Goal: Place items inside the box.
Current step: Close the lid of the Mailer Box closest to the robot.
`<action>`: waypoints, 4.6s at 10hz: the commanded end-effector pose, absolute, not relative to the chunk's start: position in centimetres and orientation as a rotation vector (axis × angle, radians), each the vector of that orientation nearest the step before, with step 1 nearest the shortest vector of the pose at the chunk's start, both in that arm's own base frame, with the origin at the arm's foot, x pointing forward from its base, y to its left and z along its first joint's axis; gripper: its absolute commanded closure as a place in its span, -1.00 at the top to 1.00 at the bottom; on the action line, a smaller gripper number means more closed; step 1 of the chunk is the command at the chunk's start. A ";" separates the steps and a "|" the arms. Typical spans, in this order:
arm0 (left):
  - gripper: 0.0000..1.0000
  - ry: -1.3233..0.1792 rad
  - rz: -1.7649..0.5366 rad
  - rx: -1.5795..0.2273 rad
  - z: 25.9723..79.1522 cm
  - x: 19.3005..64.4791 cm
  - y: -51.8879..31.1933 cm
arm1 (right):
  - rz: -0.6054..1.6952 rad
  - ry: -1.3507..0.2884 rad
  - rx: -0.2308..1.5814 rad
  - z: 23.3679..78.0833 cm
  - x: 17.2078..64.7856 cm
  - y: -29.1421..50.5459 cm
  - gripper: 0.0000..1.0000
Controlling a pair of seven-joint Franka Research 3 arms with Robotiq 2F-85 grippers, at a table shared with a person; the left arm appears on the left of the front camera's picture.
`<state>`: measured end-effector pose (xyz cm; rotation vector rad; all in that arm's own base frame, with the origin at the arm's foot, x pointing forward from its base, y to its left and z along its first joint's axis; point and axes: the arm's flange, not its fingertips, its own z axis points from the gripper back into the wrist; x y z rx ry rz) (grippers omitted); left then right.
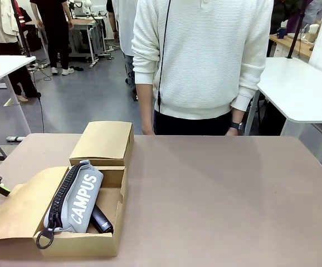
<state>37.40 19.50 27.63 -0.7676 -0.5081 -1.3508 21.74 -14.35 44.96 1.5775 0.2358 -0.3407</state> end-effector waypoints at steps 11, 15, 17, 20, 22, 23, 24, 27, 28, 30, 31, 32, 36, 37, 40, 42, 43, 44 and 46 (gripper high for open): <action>1.00 -0.399 -1.293 -0.731 26.3 36.9 22.7 | -0.356 0.239 1.597 45.7 21.8 -14.3 1.00; 1.00 -0.542 -1.309 -0.919 26.1 36.7 20.8 | -0.356 0.239 1.597 45.7 21.8 -14.3 1.00; 1.00 -0.625 -1.329 -1.028 27.3 36.2 20.2 | -0.356 0.239 1.597 45.7 21.8 -14.3 1.00; 1.00 -0.719 -1.381 -1.266 29.5 35.3 17.8 | -0.356 0.239 1.597 45.7 21.8 -14.3 1.00; 1.00 -0.797 -1.372 -1.277 31.0 34.8 16.0 | -0.356 0.239 1.597 45.7 21.8 -14.3 1.00; 1.00 -0.850 -1.341 -1.289 32.2 34.7 15.2 | -0.356 0.239 1.597 45.7 21.8 -14.3 1.00; 1.00 -0.898 -1.329 -1.242 33.6 34.8 14.1 | -0.356 0.239 1.597 45.7 21.8 -14.3 1.00; 1.00 -0.880 -1.416 -1.320 35.9 34.0 9.1 | -0.356 0.239 1.597 45.7 21.8 -14.3 1.00; 1.00 -0.832 -1.464 -1.362 35.9 34.0 7.0 | -0.356 0.239 1.597 45.7 21.8 -14.3 1.00; 1.00 -0.883 -1.463 -1.387 36.1 33.2 2.8 | -0.356 0.239 1.597 45.7 21.8 -14.3 1.00; 1.00 -0.918 -1.459 -1.357 35.9 33.0 1.3 | -0.356 0.239 1.597 45.7 21.8 -14.3 1.00; 1.00 -0.936 -1.424 -1.308 35.3 32.8 -0.6 | -0.356 0.239 1.597 45.7 21.8 -14.3 1.00; 1.00 -0.864 -1.397 -1.115 32.7 31.8 -5.7 | -0.356 0.239 1.597 45.7 21.8 -14.3 1.00; 1.00 -0.808 -1.377 -1.083 32.9 32.2 -5.6 | -0.356 0.239 1.597 45.7 21.8 -14.3 1.00; 1.00 -0.856 -1.423 -1.123 32.6 34.8 -4.4 | -0.356 0.239 1.597 45.7 21.8 -14.3 1.00; 1.00 -0.959 -1.504 -0.993 31.7 34.5 -4.6 | -0.356 0.239 1.597 45.7 21.8 -14.3 1.00; 1.00 -1.039 -1.523 -0.898 31.0 34.3 -4.9 | -0.356 0.239 1.597 45.7 21.8 -14.3 1.00; 1.00 -1.047 -1.534 -0.867 30.6 34.1 -5.1 | -0.356 0.239 1.597 45.7 21.8 -14.3 1.00; 1.00 -1.013 -1.545 -0.850 29.9 34.0 -5.4 | -0.356 0.239 1.597 45.7 21.8 -14.3 1.00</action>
